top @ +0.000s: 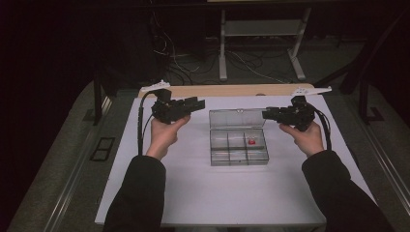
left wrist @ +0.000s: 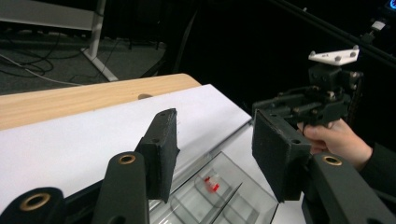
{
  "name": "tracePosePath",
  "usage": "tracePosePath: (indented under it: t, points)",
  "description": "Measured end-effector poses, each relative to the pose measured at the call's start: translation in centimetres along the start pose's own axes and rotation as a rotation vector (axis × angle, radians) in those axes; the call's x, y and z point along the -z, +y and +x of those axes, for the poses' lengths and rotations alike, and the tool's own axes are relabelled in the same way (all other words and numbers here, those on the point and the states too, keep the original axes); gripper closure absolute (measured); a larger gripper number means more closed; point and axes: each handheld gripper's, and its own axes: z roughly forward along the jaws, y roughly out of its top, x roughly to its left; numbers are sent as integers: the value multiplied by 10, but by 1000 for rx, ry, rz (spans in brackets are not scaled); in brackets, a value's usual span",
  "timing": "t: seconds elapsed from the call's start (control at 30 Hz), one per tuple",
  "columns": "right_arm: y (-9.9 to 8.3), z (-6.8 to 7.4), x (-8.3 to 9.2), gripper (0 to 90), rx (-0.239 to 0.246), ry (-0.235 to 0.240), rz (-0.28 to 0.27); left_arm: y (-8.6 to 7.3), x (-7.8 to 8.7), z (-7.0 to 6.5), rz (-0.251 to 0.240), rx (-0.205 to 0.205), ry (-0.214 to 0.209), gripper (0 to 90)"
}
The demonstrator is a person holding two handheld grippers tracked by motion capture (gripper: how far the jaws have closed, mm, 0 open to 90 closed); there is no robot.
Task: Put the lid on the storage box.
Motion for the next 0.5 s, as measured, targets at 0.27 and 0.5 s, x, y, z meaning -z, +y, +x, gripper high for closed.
tracePosePath:
  t: [0.27,0.5]
  points:
    - [-7,5,4,617,6,3,10,4,-20,-6,43,-21,31,714]
    - [-12,8,7,613,-1,5,15,-2,-31,-7,105,-54,21,888]
